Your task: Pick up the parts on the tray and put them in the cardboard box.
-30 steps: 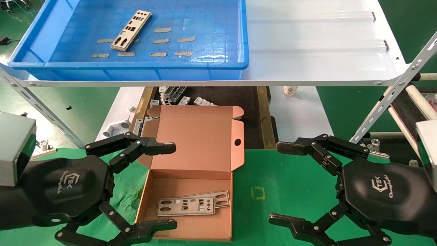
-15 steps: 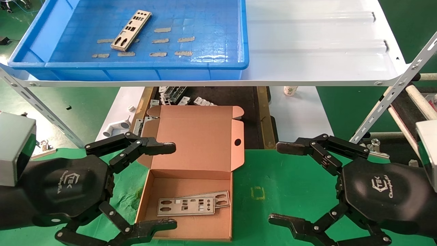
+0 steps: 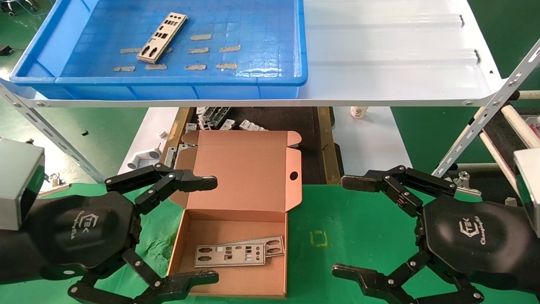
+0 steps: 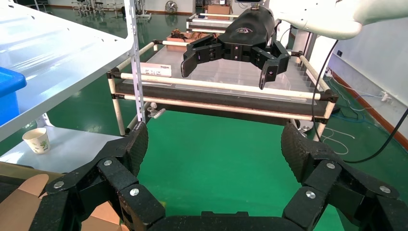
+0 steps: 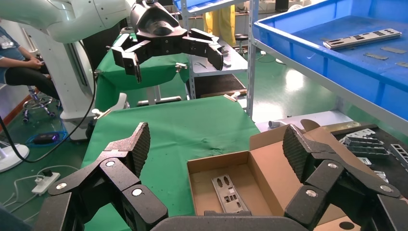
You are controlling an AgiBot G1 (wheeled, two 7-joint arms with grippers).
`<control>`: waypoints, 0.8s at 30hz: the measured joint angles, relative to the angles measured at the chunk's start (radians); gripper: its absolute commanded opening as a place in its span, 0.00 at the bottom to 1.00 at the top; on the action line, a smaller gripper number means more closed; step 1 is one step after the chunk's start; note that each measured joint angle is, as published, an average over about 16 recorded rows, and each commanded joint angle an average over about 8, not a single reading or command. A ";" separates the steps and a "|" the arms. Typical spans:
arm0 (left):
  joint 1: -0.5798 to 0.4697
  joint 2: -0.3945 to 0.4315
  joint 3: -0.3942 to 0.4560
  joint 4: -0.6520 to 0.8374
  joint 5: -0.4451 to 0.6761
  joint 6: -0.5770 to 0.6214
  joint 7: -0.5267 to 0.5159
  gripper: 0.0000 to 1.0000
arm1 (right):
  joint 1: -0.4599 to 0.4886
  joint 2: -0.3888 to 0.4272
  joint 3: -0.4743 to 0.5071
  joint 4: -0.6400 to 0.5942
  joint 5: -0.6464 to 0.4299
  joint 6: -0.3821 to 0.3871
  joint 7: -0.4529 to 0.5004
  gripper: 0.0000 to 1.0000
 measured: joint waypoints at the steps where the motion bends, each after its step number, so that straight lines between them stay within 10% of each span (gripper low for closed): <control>1: 0.000 0.000 0.000 0.000 0.000 0.000 0.000 1.00 | 0.000 0.000 0.000 0.000 0.000 0.000 0.000 1.00; 24: 0.000 0.000 0.000 0.000 0.000 0.000 0.000 1.00 | 0.000 0.000 0.000 0.000 0.000 0.000 0.000 1.00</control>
